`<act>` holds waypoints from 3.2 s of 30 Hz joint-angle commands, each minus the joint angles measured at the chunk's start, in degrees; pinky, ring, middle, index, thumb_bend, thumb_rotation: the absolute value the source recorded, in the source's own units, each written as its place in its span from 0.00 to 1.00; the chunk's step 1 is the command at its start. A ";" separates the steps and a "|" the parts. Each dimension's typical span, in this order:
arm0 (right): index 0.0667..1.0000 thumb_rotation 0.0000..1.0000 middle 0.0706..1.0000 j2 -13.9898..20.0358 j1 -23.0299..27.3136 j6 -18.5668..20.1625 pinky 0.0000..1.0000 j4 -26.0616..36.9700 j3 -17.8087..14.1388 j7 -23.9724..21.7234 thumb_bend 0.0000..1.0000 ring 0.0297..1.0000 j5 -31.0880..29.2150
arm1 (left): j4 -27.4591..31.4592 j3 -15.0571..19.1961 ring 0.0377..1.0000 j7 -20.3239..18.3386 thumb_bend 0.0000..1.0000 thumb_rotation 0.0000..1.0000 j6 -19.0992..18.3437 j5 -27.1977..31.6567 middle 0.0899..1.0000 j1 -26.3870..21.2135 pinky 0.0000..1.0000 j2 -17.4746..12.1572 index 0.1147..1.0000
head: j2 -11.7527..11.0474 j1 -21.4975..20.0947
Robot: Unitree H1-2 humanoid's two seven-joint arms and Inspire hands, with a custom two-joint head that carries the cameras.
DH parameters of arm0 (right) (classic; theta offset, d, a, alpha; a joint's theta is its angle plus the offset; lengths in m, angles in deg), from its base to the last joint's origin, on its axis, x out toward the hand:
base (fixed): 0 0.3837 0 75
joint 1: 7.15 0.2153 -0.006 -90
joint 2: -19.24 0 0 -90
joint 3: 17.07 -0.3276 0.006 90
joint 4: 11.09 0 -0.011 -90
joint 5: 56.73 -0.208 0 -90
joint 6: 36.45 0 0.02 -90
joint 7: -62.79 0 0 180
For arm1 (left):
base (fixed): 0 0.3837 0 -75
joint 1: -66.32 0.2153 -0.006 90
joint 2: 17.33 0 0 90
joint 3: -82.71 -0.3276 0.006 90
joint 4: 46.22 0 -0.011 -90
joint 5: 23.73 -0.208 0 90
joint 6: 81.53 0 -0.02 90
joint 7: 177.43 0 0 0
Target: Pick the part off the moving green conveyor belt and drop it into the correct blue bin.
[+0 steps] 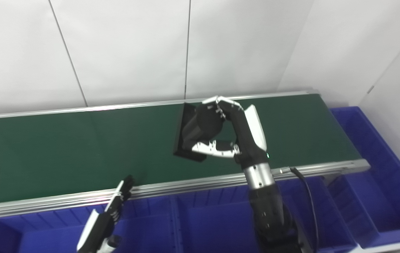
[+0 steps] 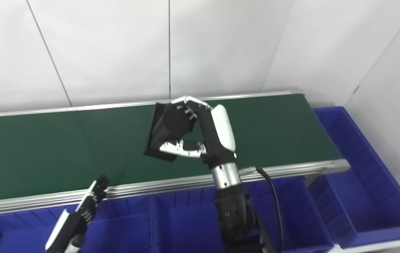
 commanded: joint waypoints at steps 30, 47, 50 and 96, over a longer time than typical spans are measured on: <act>0.51 0.00 0.42 4.63 -14.16 -4.37 0.27 -7.65 -1.51 1.10 0.51 0.35 -0.23 | 5.35 2.95 1.00 -4.41 1.00 0.94 1.49 0.59 0.98 2.67 1.00 1.09 1.00 | 1.17 3.19; 0.50 0.00 0.42 7.29 -10.17 -6.00 0.27 -25.04 5.09 9.86 0.51 0.35 10.79 | 5.50 3.04 1.00 -4.27 1.00 0.95 1.69 -0.61 0.97 2.92 0.99 1.84 1.00 | 0.93 3.50; 0.50 0.00 0.42 7.37 -9.59 -5.47 0.27 -26.65 5.93 10.37 0.51 0.35 11.52 | 5.49 3.06 1.00 -4.17 1.00 0.95 1.70 -0.83 0.97 2.92 0.99 1.95 1.00 | 0.86 3.53; 0.84 0.42 0.85 10.42 -7.85 1.97 0.61 -28.56 12.61 2.35 1.00 0.77 14.35 | 5.43 2.81 1.00 -3.78 1.00 0.96 1.75 -2.71 0.97 3.34 0.98 2.10 1.00 | 0.45 4.88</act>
